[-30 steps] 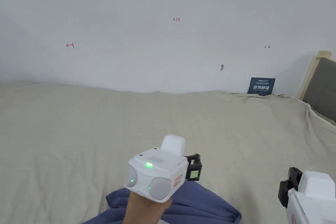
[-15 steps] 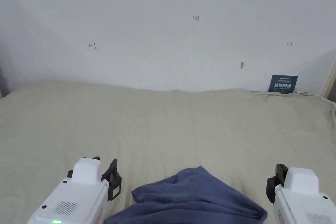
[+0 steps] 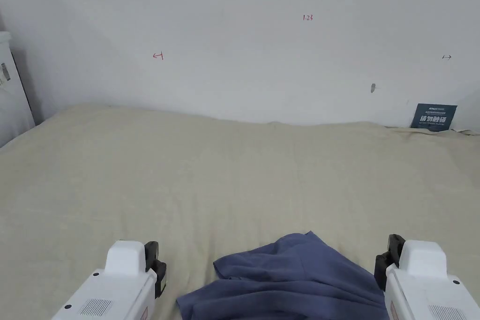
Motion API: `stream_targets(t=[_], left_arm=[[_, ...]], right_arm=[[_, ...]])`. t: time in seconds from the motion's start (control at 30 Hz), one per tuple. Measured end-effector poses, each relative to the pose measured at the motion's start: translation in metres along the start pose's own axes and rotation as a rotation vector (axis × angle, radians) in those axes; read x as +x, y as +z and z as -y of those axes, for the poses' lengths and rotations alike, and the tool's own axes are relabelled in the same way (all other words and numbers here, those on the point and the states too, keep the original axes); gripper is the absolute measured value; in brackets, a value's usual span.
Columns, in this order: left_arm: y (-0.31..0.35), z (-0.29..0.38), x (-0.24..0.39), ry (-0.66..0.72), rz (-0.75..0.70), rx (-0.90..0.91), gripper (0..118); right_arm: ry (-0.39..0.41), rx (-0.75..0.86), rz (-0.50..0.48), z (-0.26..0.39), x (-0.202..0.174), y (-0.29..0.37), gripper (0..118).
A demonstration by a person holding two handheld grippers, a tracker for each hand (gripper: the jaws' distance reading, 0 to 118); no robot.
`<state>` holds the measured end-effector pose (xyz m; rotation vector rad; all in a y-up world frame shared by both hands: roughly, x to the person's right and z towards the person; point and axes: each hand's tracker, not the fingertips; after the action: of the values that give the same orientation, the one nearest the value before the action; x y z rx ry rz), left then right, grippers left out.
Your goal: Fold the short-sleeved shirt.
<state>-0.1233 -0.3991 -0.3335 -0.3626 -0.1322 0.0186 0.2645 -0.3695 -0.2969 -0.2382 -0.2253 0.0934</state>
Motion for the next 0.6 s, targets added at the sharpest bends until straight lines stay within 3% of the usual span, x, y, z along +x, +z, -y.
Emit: stream_targets(t=[0.23, 0.47, 0.53, 0.6], left_arm=[[-0.044, 0.019, -0.002, 0.199, 0.140, -0.305, 0], [-0.070, 0.030, 0.018, 0.161, 0.151, -0.506, 1], [-0.075, 0.033, 0.023, 0.138, 0.141, -0.557, 21], [-0.080, 0.032, 0.027, 0.125, 0.136, -0.574, 56]], right_arm=[[0.013, -0.015, -0.001, 0.004, 0.003, -0.004, 1], [0.024, -0.034, -0.001, 0.011, 0.007, -0.006, 1], [0.028, -0.040, 0.000, 0.013, 0.007, -0.005, 1], [0.029, -0.047, -0.001, 0.016, 0.008, -0.006, 1]])
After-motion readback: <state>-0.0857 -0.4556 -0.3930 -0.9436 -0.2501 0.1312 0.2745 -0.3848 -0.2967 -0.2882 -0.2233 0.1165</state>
